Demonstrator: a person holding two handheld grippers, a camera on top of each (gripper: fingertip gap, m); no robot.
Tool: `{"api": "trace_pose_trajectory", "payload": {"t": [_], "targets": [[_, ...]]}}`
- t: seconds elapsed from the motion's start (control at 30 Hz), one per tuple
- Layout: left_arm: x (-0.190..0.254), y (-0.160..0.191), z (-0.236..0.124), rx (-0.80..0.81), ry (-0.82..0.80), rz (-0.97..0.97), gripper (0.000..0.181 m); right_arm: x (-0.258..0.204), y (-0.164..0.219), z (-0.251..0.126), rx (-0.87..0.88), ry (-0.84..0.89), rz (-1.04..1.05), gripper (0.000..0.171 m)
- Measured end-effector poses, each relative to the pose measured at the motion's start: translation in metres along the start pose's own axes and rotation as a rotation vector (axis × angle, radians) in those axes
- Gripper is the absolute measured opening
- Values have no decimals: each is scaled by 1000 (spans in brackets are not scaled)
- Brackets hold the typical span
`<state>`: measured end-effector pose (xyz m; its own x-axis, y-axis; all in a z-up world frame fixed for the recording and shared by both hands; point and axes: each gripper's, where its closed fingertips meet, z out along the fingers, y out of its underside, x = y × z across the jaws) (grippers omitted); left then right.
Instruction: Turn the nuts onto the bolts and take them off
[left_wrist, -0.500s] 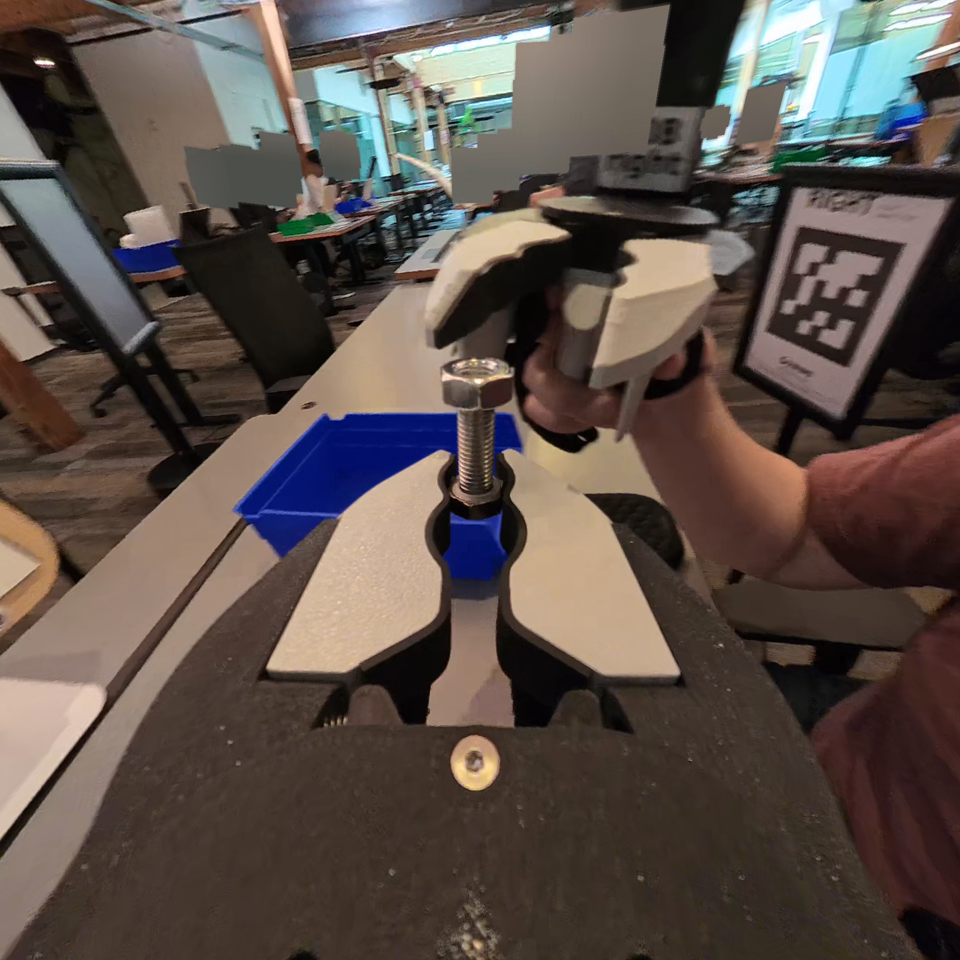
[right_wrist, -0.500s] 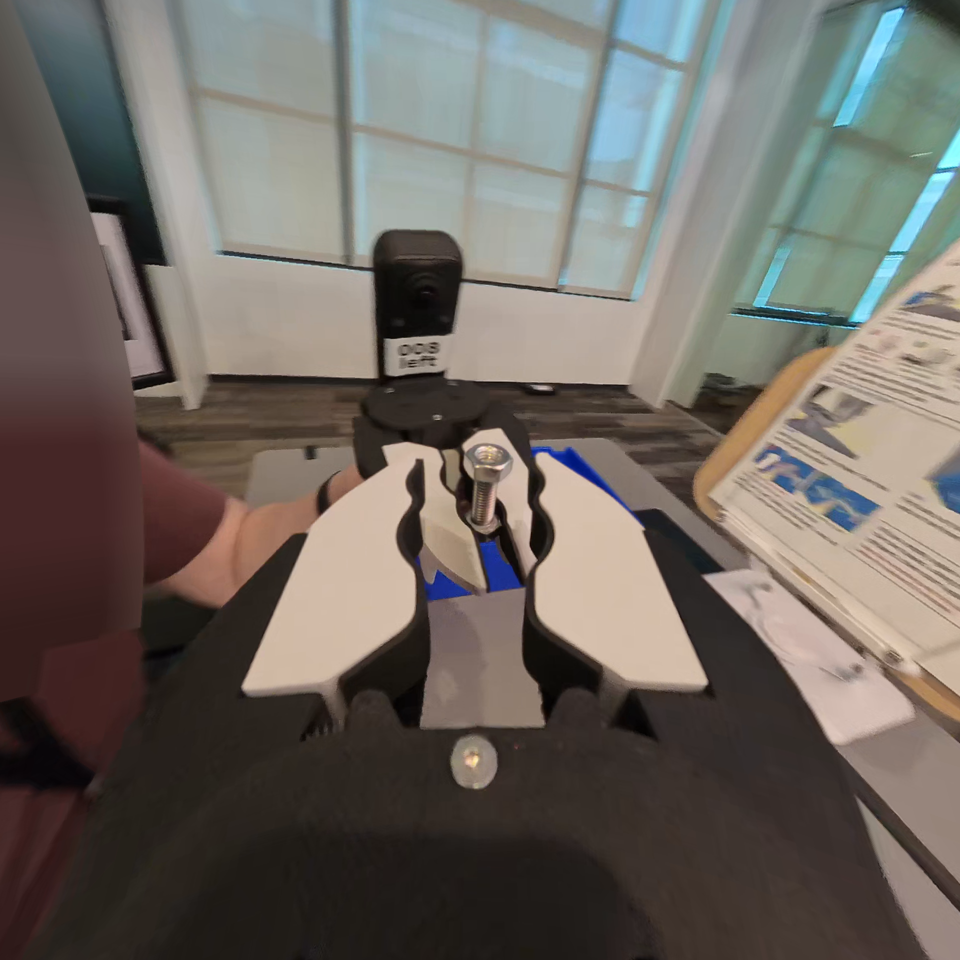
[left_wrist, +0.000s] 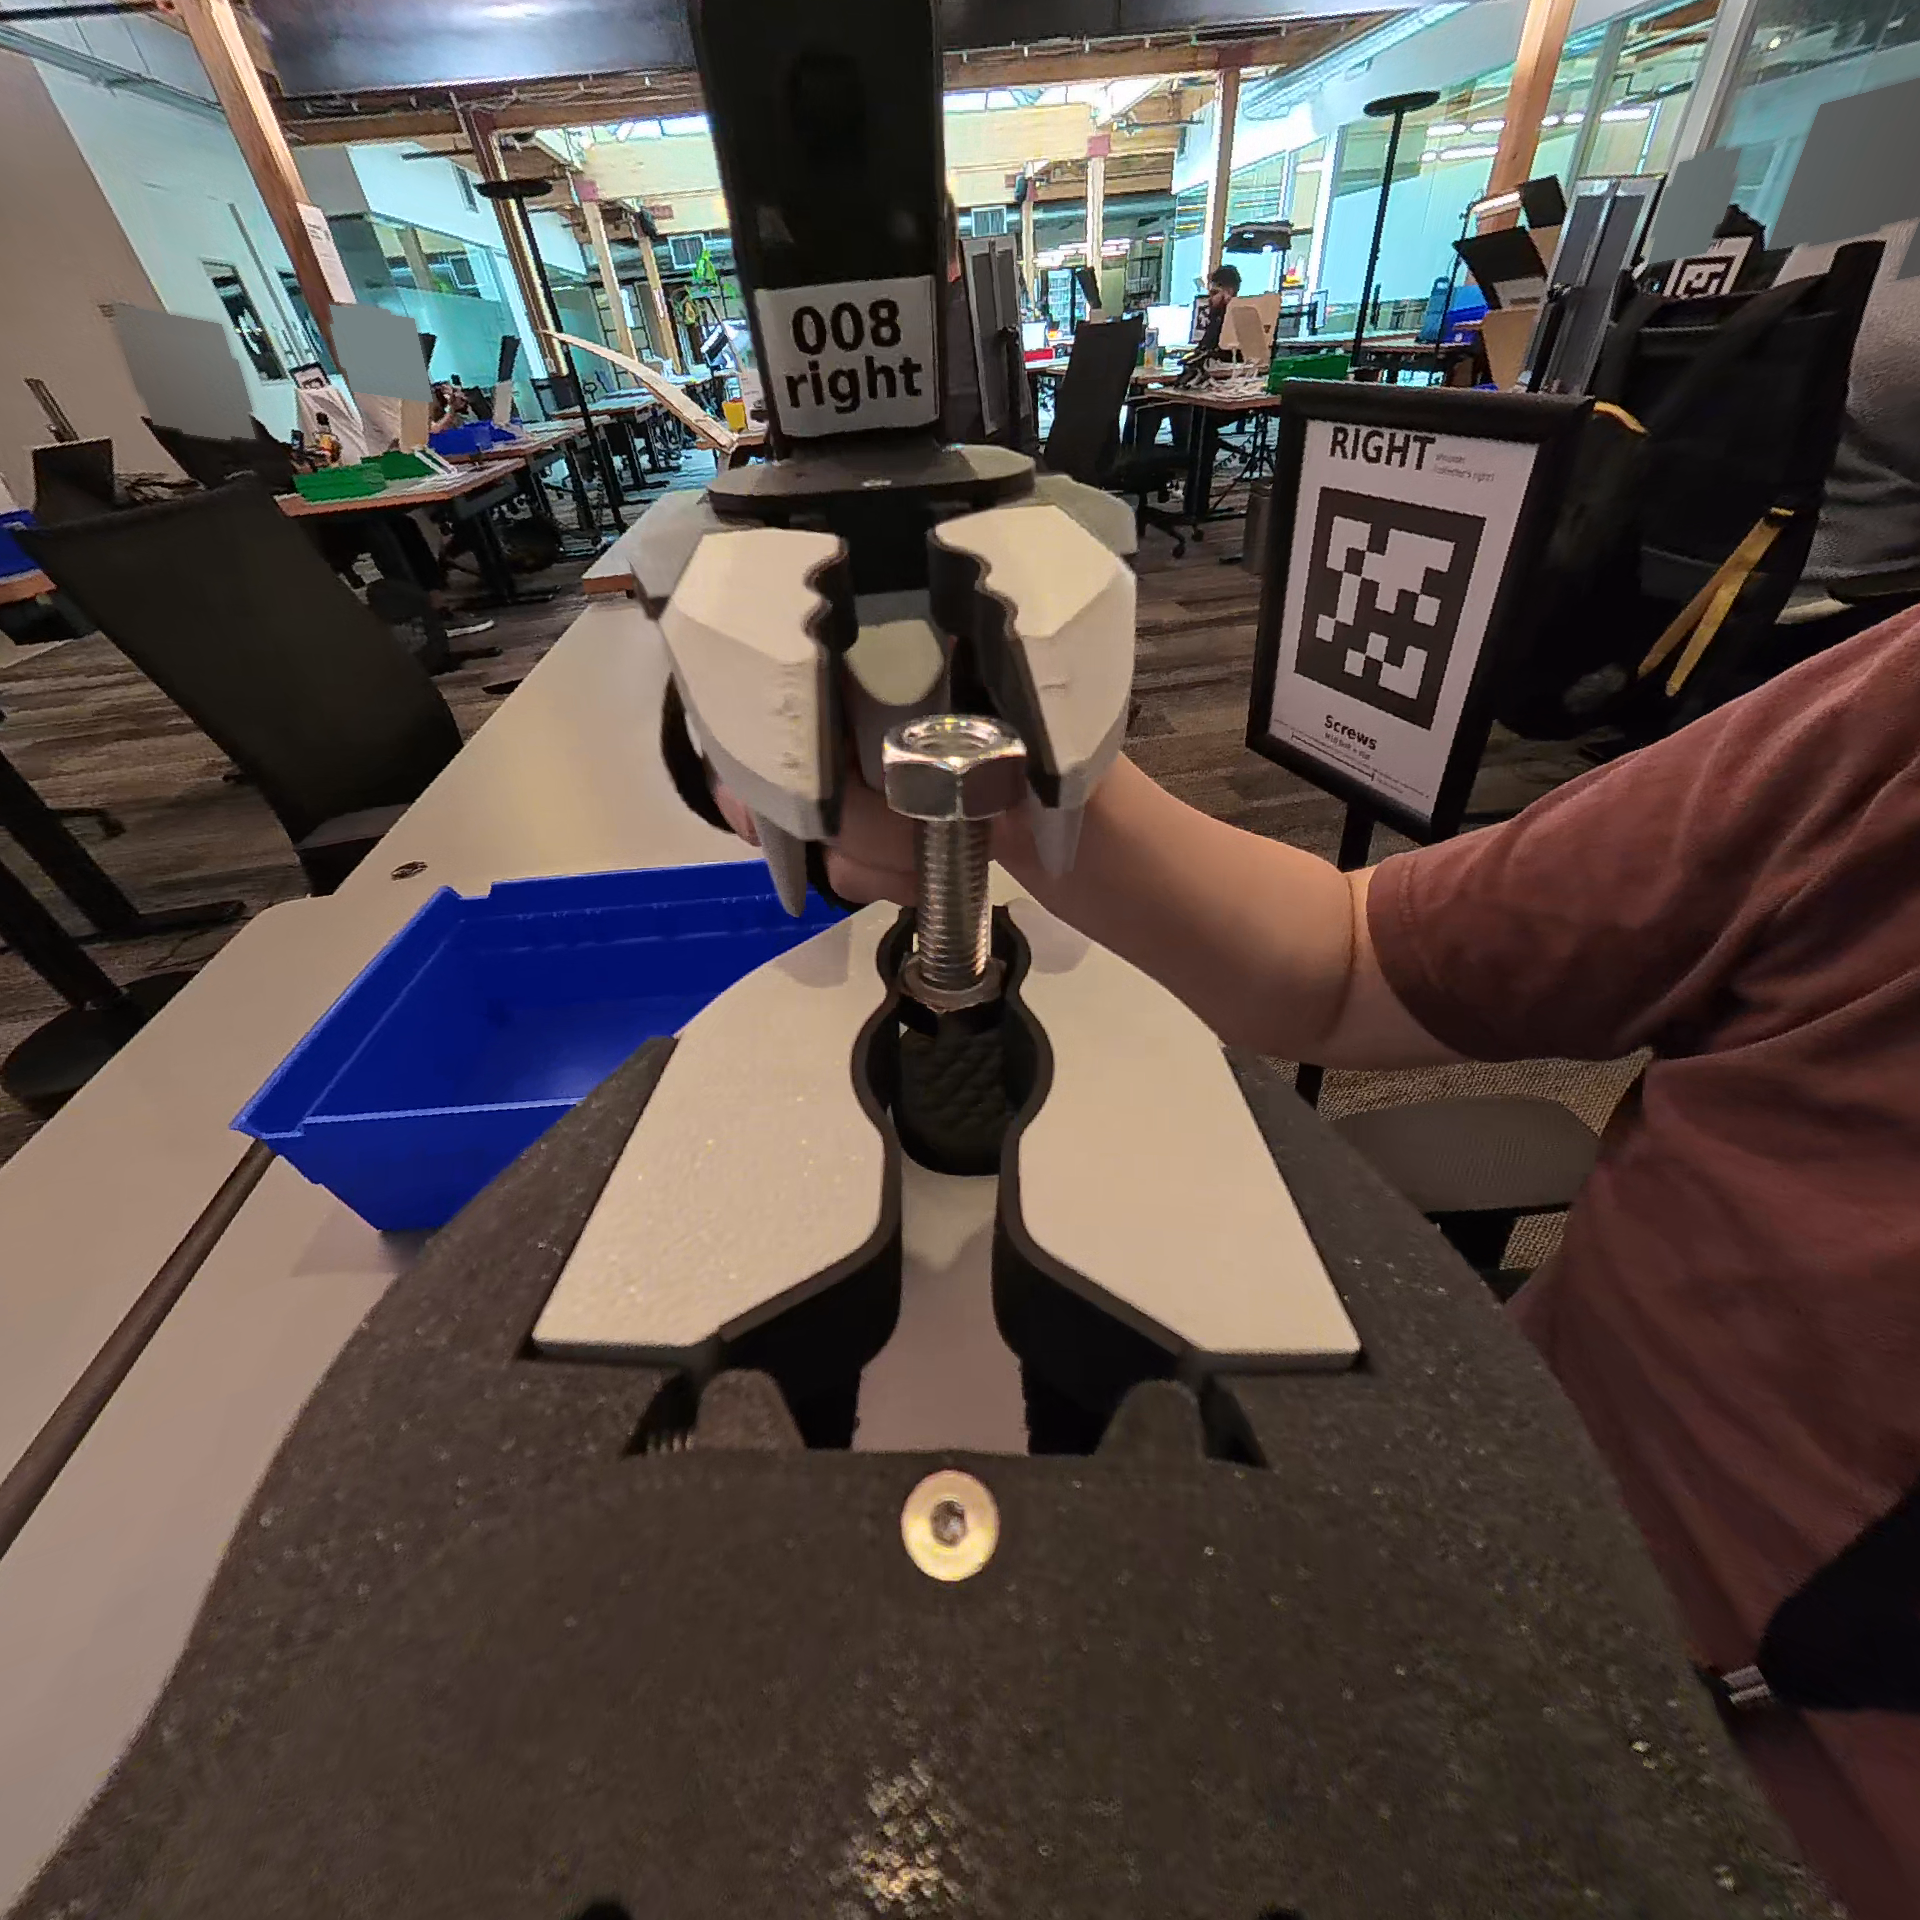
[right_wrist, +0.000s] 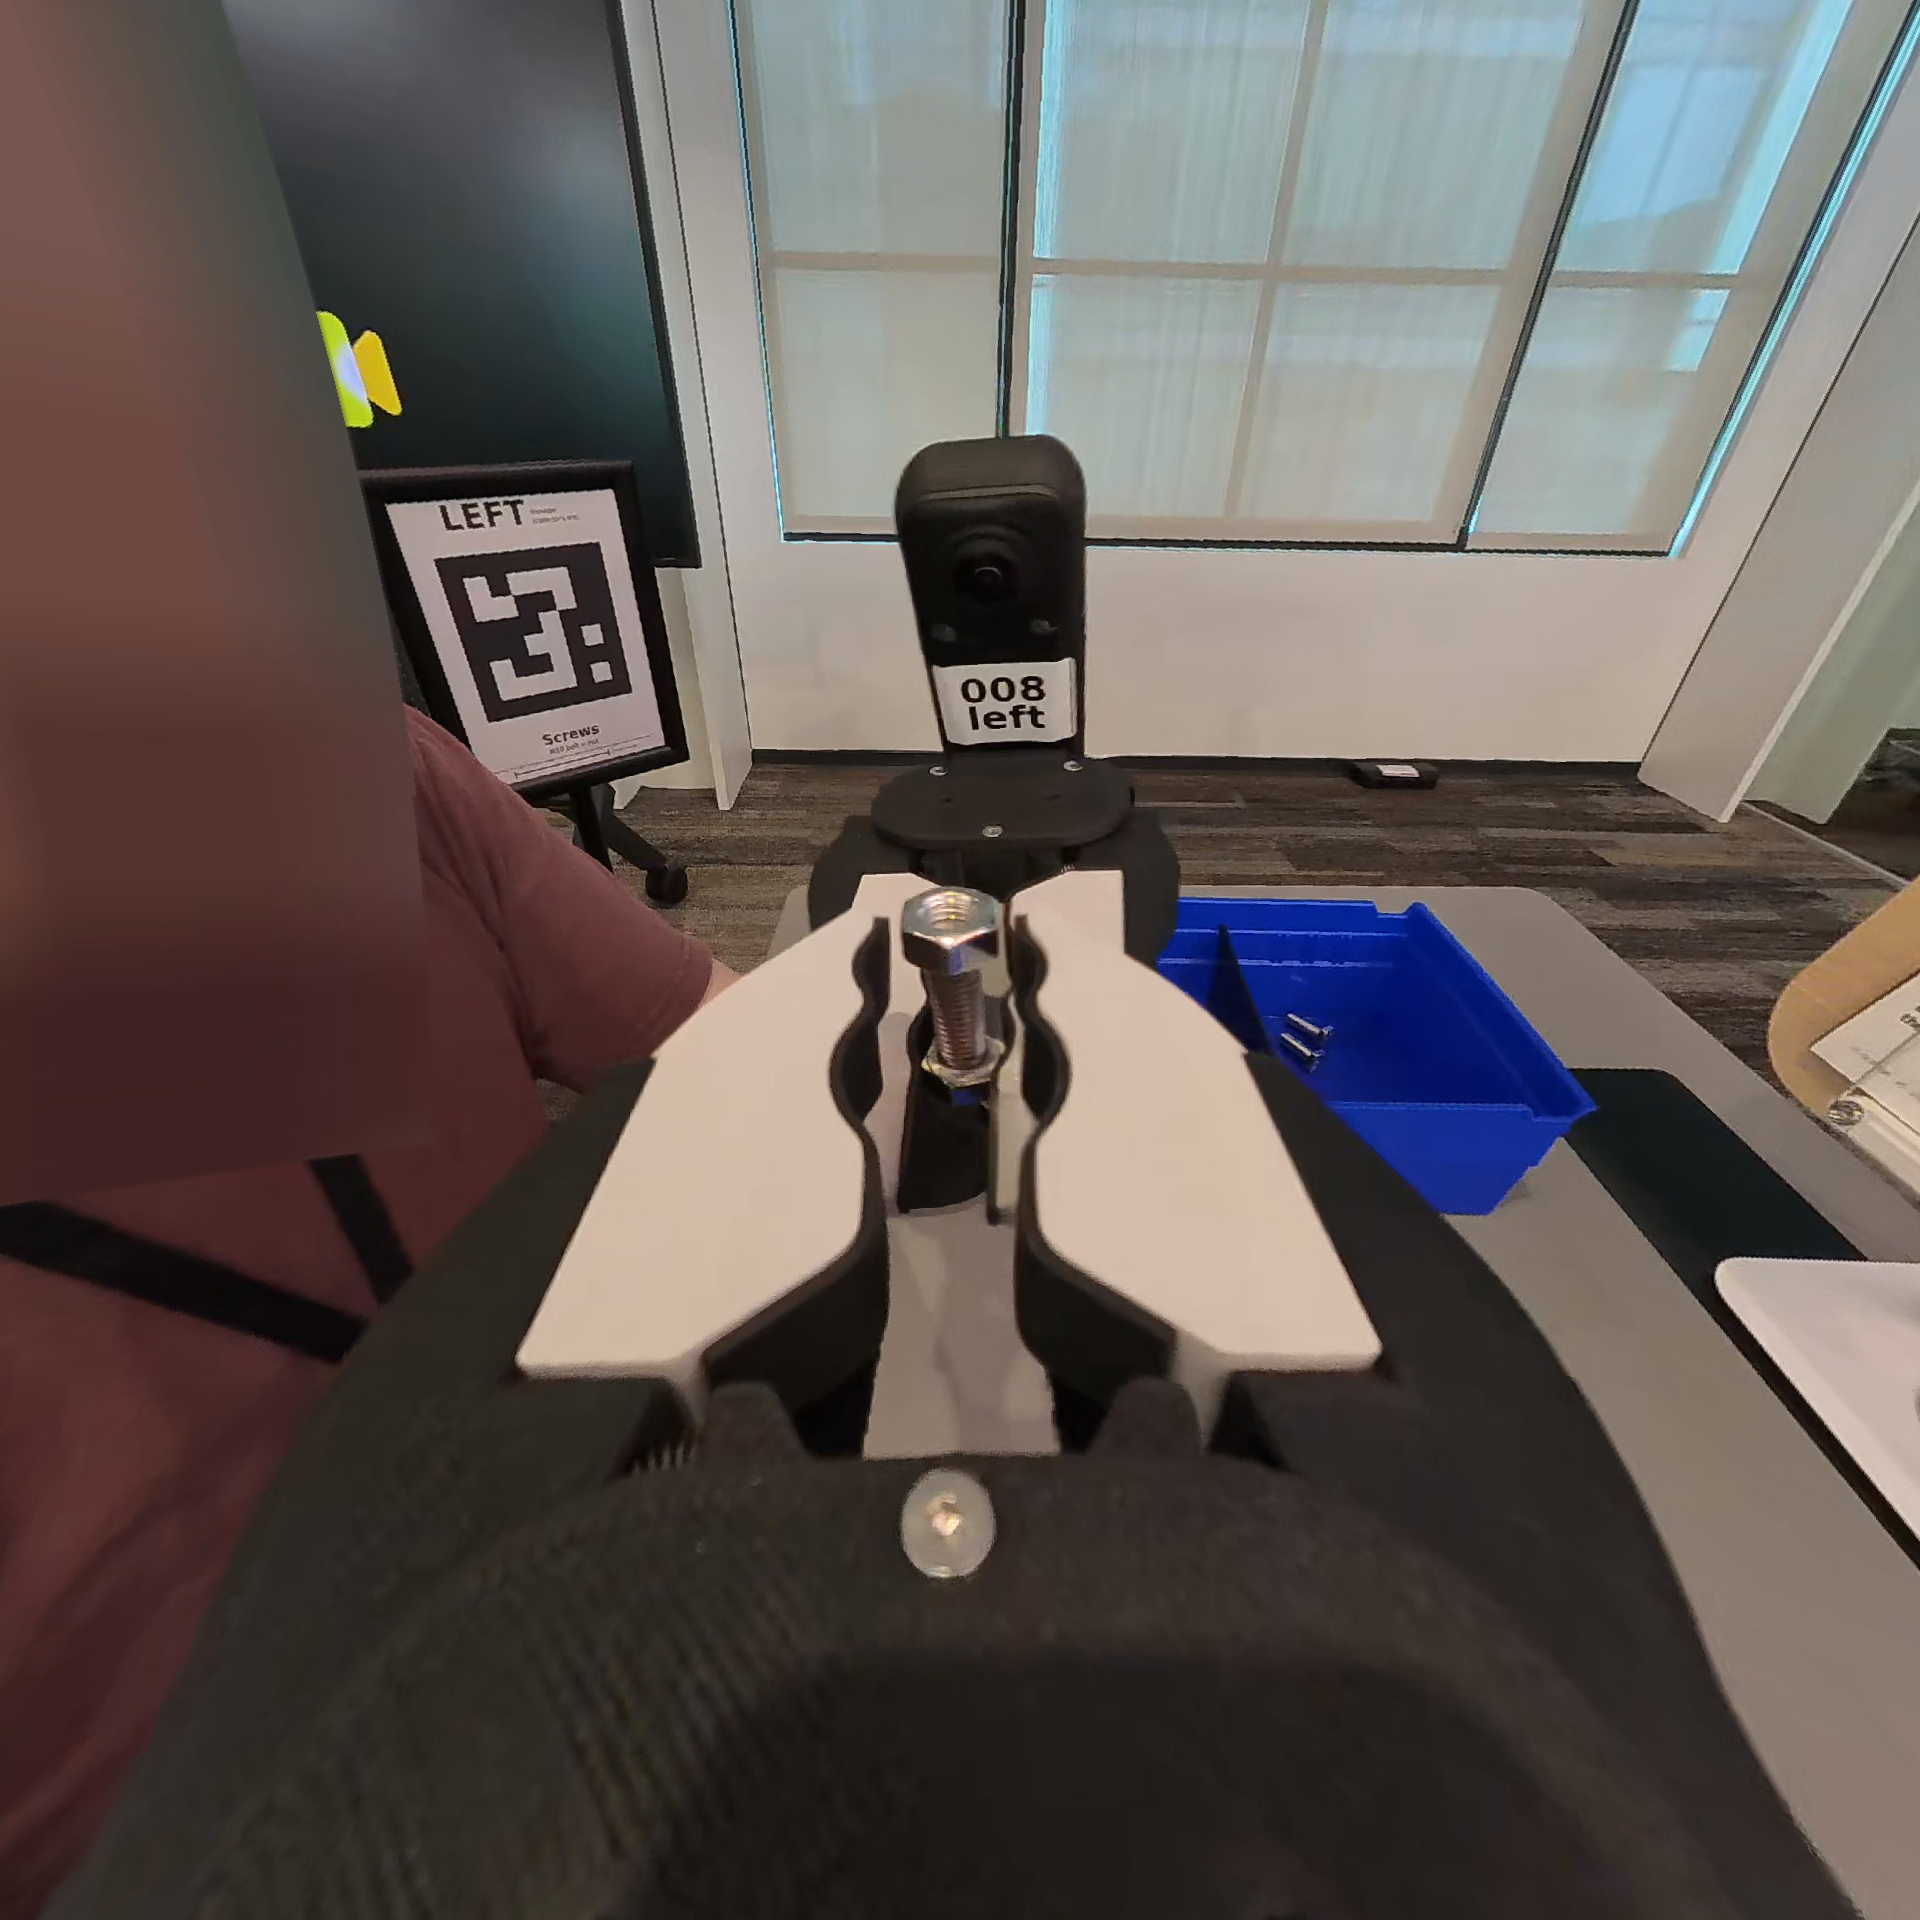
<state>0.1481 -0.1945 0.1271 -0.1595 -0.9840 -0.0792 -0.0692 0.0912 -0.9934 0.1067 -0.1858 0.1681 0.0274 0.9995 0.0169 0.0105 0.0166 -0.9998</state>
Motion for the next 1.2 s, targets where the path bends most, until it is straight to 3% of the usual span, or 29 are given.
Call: {"api": "trace_pose_trajectory", "payload": {"t": [0.23,0.53,0.7,0.83,1.03,1.2], "targets": [[-8,2,-1,-8,-50,-2,13,8,1,0,5,81,6,18],[-45,11,-8,-84,-339,20,13,39,7,-2,35,444,80,17],[-52,15,-9,-101,-387,14,14,43,9,-3,61,537,63,18],[-39,10,-6,-69,-284,-9,14,27,3,1,42,408,-33,36],[-3,-4,-2,8,-38,-35,14,-1,-5,-5,15,92,-33,35],[9,-5,0,6,20,-20,14,-16,-10,-3,69,-63,-22,33]]}}
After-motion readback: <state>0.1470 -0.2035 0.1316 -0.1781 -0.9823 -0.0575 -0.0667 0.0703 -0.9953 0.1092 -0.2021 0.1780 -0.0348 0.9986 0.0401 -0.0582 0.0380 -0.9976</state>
